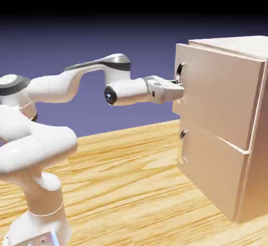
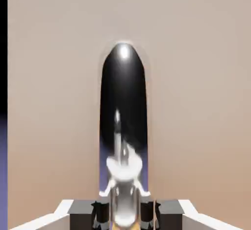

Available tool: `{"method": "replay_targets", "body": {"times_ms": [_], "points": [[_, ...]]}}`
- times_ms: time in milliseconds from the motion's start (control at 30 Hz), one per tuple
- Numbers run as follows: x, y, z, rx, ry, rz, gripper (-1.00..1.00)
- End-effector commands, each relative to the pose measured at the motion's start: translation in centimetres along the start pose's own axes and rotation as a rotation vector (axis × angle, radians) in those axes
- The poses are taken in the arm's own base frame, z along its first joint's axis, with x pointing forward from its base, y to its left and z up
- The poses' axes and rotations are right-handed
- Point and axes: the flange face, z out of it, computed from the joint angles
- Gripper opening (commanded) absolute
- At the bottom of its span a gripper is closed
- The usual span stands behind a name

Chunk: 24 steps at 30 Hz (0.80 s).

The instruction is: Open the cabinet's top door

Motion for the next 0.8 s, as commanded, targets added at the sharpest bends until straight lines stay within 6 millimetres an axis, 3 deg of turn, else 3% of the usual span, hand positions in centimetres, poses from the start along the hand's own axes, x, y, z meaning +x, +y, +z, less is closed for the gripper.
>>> {"method": "replay_targets", "body": {"times_ms": [0,367,767], "points": [[0.3,0.3,-0.8,0.018,-0.018,0.0,-1.0],[3.8,3.8,-8.4,0.201,-0.201,0.0,-1.0],[7.7,7.7,-13.6,0.353,-0.353,0.0,-1.0]]}}
